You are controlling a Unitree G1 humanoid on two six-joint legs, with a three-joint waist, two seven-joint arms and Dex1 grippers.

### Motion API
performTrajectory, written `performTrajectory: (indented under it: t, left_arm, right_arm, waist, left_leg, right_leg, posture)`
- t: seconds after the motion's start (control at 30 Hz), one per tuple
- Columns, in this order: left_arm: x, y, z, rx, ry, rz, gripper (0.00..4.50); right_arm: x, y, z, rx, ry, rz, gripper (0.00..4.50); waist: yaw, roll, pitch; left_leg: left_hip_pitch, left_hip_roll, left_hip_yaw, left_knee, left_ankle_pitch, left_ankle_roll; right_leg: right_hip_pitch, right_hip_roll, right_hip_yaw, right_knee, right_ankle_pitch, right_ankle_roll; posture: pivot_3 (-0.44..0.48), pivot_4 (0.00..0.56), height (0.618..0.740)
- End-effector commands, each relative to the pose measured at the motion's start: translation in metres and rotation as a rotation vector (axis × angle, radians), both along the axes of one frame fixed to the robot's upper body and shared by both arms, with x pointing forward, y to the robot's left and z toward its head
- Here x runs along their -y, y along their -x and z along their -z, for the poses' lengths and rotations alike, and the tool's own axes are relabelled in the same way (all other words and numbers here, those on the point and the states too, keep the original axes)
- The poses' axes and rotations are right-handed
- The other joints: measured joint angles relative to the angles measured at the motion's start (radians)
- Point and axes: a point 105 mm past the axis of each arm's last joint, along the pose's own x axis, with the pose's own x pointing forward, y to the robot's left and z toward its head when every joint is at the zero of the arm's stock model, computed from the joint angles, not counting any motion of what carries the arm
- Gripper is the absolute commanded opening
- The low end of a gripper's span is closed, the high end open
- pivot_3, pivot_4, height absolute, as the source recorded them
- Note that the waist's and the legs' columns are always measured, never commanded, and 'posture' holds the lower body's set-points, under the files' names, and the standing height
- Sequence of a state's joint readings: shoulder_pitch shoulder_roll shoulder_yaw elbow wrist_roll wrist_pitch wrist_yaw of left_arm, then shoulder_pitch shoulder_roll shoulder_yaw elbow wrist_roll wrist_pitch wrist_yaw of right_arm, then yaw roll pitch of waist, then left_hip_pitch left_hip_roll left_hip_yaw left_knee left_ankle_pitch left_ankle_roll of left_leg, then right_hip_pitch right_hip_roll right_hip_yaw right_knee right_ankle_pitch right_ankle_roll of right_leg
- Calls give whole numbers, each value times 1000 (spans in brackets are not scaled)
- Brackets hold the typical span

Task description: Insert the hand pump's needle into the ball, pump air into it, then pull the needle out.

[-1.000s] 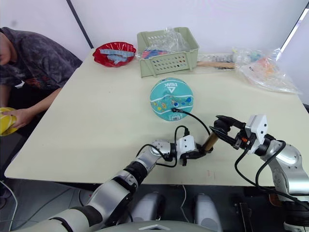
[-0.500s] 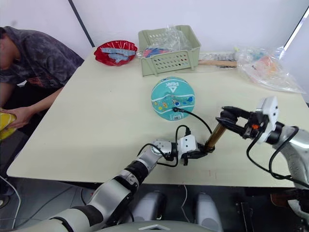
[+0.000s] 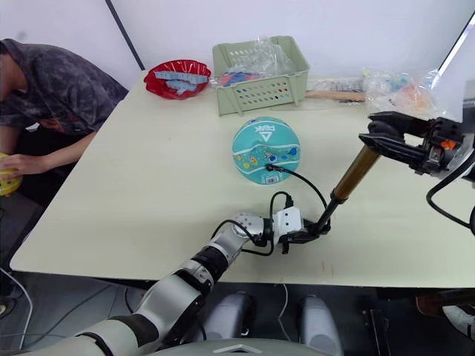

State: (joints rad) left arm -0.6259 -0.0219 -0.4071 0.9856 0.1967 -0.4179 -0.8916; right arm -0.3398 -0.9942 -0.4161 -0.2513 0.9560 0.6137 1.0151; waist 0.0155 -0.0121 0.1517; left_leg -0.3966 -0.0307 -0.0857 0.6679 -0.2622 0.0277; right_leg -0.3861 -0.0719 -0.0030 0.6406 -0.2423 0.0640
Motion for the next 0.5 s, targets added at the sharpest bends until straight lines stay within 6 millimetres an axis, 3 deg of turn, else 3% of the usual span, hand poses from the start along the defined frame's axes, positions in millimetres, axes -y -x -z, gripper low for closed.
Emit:
performTrajectory:
  t: [0.03, 0.17, 0.23, 0.37, 0.5]
  left_arm:
    - [-20, 23, 44, -102, -176, 49, 1005]
    - [-20, 22, 43, -102, -175, 49, 1005]
    - [-20, 22, 43, -103, -176, 49, 1005]
    - [-19, 23, 44, -104, -175, 49, 1005]
    - [-19, 23, 43, -104, -173, 46, 1005]
  right_arm:
    - [9, 10, -41, 167, -18, 27, 1629]
    - [9, 9, -41, 165, -18, 29, 1629]
    - [5, 8, -29, 136, 7, 18, 1629]
    - [-14, 2, 25, 45, 60, -14, 1629]
    - [-17, -3, 57, -1, 47, 10, 1629]
  waist:
    - [0, 1, 0]
    - [0, 1, 1]
    - [0, 1, 1]
    - [0, -1, -1]
    - [-3, -2, -2]
  left_leg:
    - [0, 0, 0, 0, 0, 0]
    - [-1, 0, 0, 0, 0, 0]
    - [-1, 0, 0, 0, 0, 0]
    - [0, 0, 0, 0, 0, 0]
    - [2, 0, 0, 0, 0, 0]
  right_leg:
    - [0, 0, 0, 0, 0, 0]
    - [-1, 0, 0, 0, 0, 0]
    - [-1, 0, 0, 0, 0, 0]
    - [-1, 1, 0, 0, 0, 0]
    - [1, 1, 0, 1, 0, 0]
  posture:
    - [0, 150, 740]
    - [0, 150, 740]
    - [0, 150, 740]
    - [0, 150, 740]
    - [0, 150, 740]
